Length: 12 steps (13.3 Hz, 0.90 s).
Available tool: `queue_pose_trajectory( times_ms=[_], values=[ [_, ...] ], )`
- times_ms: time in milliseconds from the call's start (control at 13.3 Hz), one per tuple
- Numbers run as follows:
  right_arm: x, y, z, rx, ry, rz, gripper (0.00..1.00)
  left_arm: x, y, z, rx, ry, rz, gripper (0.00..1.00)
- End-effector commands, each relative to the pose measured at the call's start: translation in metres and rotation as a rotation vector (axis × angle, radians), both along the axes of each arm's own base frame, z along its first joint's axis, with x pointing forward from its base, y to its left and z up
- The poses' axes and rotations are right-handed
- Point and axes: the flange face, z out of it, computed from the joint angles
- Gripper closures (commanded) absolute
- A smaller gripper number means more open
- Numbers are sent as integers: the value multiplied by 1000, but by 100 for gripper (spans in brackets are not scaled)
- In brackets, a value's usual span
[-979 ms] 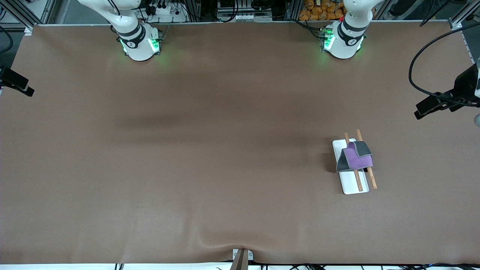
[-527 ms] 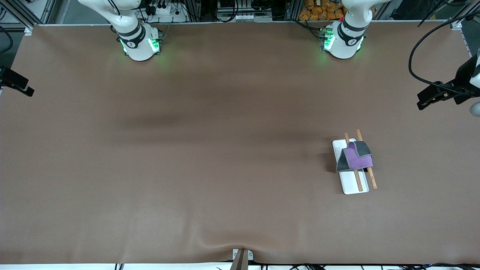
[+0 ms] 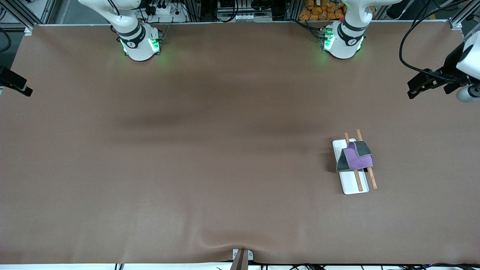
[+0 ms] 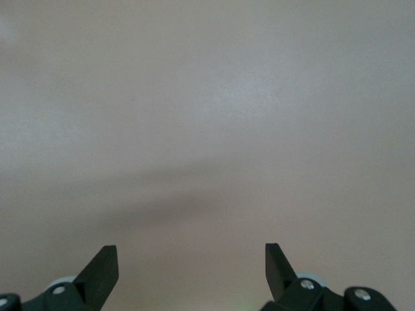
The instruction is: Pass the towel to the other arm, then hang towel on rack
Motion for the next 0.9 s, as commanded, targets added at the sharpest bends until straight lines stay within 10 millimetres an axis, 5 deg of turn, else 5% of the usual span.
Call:
queue_pose_trajectory(
  times_ms=[0,829],
  values=[
    [0,2,4,3,1,11,0,-13,3,2,-14,-7,-23,0],
    [-1,0,4,3,1,8,0,-18,12,9,-43,10,-6,0]
  ],
)
